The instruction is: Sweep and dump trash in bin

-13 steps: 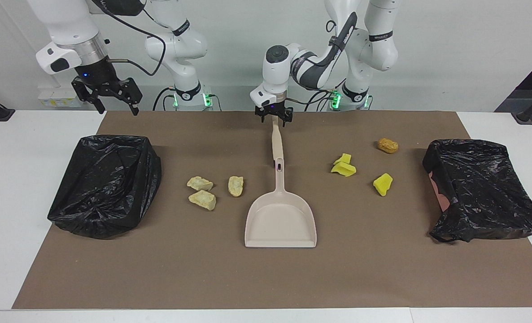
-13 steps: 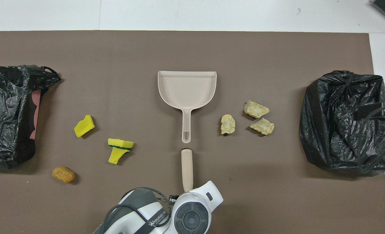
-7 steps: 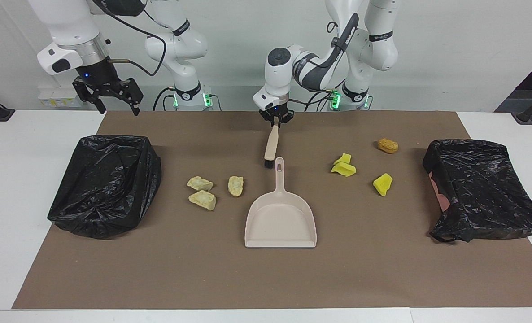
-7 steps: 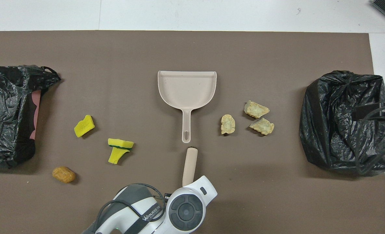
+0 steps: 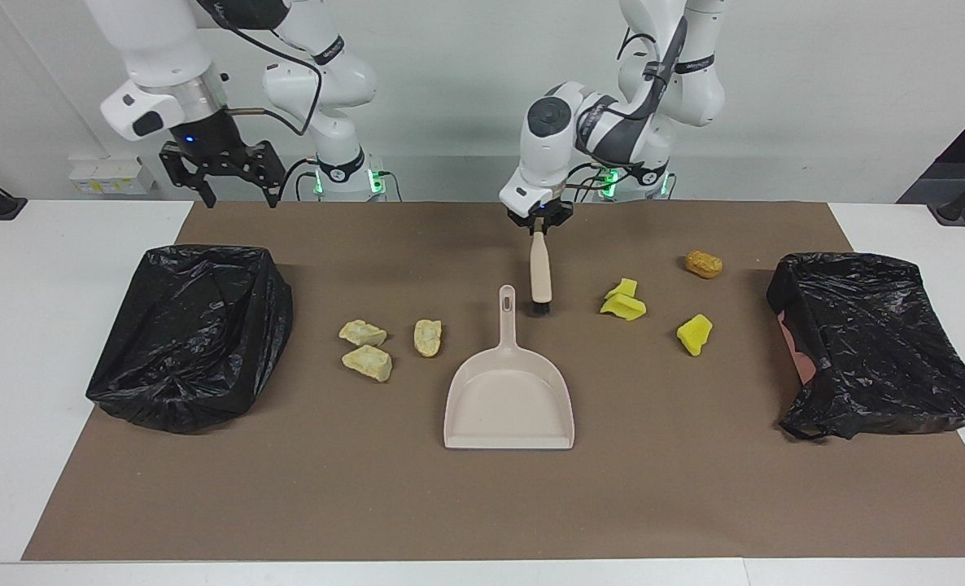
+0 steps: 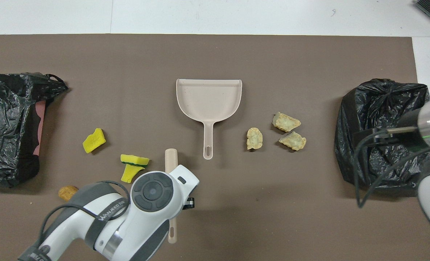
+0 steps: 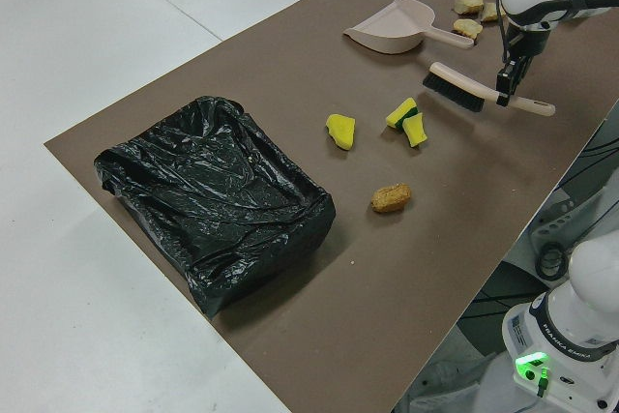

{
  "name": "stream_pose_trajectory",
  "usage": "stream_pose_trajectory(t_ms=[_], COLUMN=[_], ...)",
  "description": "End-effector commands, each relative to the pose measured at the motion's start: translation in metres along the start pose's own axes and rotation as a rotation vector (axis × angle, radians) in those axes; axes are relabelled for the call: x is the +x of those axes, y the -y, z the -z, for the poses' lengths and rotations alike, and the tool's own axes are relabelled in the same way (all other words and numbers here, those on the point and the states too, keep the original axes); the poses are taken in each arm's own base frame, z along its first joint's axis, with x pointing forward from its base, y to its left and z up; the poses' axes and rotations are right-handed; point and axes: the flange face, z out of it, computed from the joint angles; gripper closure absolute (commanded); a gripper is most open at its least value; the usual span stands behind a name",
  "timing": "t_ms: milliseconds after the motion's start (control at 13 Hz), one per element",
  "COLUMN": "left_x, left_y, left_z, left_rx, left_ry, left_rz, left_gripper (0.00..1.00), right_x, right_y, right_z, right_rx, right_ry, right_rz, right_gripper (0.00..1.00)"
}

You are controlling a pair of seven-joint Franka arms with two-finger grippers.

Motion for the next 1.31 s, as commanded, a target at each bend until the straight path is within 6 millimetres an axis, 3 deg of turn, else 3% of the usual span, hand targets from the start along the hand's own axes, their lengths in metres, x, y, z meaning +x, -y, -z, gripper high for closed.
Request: stream_pose_trajectory(t_ms=[0,230,307,537,614,921,1075,1228], left_x=[0.029,0.042,0.040,0.039,0.035,0.032,0.016,0.003], left_y=[0.055,0.108,0.118,0.150,0.160,0.233,0.253,0.284], left_z=[0.027,0.050,0.055,0.056,0.057,0.048,0.034,0.019], left_rx=[0.037,0.082,0.112,0.149,0.166,0.169,0.154,0.131], left_ry=[-0.004,-0.031,-0.032,0.028,0.045,0.144,0.145,0.150], left_rz=[0.099,0.166,0.167,0.229,0.242,0.332,0.362,0.422], left_gripper=[1.00,1.00,1.00,1.00,1.00,1.00,1.00,1.00], right_x=[-0.002,0.008,0.010,0.023,0.026,0.033,0.044,0.046], right_y=[0.048,0.095,0.114,0.199,0.219,0.294,0.317,0.320], right_z=[-0.040,-0.078,-0.096,-0.149,-0.166,-0.215,-0.223,-0.226], right_rx=[0.012,0.010,0.000,0.015,0.020,0.051,0.068,0.078], right_ry=[-0.001,-0.020,0.007,-0.057,-0.068,-0.119,-0.143,-0.157], right_rz=[0.004,0.004,-0.011,-0.068,-0.089,-0.131,-0.150,-0.146], right_gripper=[0.00,0.00,0.00,0.00,0.00,0.00,0.00,0.00])
